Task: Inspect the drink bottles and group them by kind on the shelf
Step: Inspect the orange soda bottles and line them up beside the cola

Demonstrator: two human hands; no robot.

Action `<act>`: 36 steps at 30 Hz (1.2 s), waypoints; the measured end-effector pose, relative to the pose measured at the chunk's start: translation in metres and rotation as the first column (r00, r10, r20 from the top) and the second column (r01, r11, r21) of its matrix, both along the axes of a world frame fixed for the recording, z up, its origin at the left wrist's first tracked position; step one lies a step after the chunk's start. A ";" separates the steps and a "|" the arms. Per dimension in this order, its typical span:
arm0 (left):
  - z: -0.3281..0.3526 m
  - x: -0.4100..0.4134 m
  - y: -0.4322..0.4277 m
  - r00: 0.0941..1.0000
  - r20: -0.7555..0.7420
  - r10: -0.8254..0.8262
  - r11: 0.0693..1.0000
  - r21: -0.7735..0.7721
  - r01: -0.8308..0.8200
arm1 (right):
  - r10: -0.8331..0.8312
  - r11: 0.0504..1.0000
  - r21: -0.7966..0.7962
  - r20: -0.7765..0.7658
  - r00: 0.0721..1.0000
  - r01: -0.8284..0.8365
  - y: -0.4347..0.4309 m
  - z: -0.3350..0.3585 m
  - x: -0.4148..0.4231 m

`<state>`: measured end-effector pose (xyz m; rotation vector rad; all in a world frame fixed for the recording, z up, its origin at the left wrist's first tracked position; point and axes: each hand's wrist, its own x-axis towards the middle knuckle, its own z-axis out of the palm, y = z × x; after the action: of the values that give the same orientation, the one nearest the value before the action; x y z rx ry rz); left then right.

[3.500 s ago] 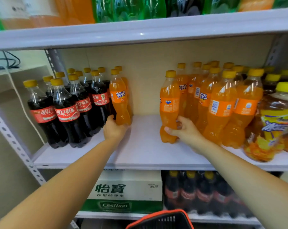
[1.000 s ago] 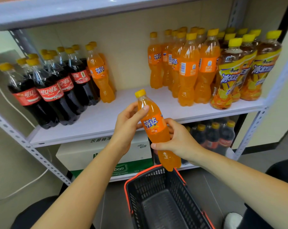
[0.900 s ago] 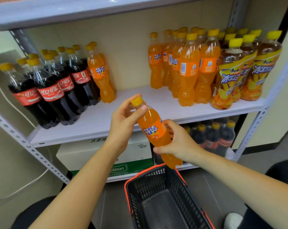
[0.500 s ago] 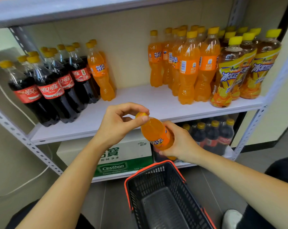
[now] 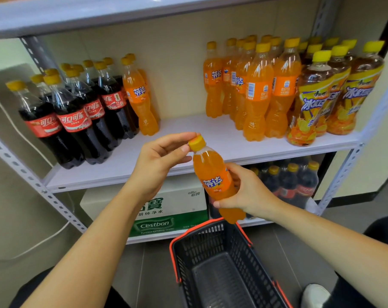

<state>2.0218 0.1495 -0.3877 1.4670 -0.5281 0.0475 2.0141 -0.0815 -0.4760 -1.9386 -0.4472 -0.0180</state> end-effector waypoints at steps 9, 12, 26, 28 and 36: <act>-0.003 -0.001 -0.005 0.950 0.133 0.284 0.959 -0.048 -0.280 | 0.128 0.991 0.052 -0.054 0.990 -0.126 0.004 0.007 -0.005; -0.007 0.001 -0.005 0.925 0.121 0.360 0.933 -0.064 -0.354 | 0.141 0.989 -0.044 -0.062 0.988 -0.144 0.005 0.013 -0.008; -0.016 -0.008 -0.006 0.985 0.115 0.125 0.939 0.308 -0.155 | 0.191 0.928 0.369 -0.371 0.909 -0.044 0.008 0.047 0.000; -0.018 -0.013 -0.004 0.989 0.101 0.111 0.927 0.348 -0.140 | 0.189 0.910 0.415 -0.395 0.899 -0.009 0.008 0.054 0.004; -0.029 -0.044 -0.007 0.998 0.033 0.062 0.963 0.261 -0.068 | 0.201 0.822 0.557 -0.474 0.857 0.115 0.016 0.072 0.020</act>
<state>1.9782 0.1423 -0.4169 1.7442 -0.5200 0.0487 2.0342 -0.0659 -0.4036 -1.2578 -0.0962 0.3599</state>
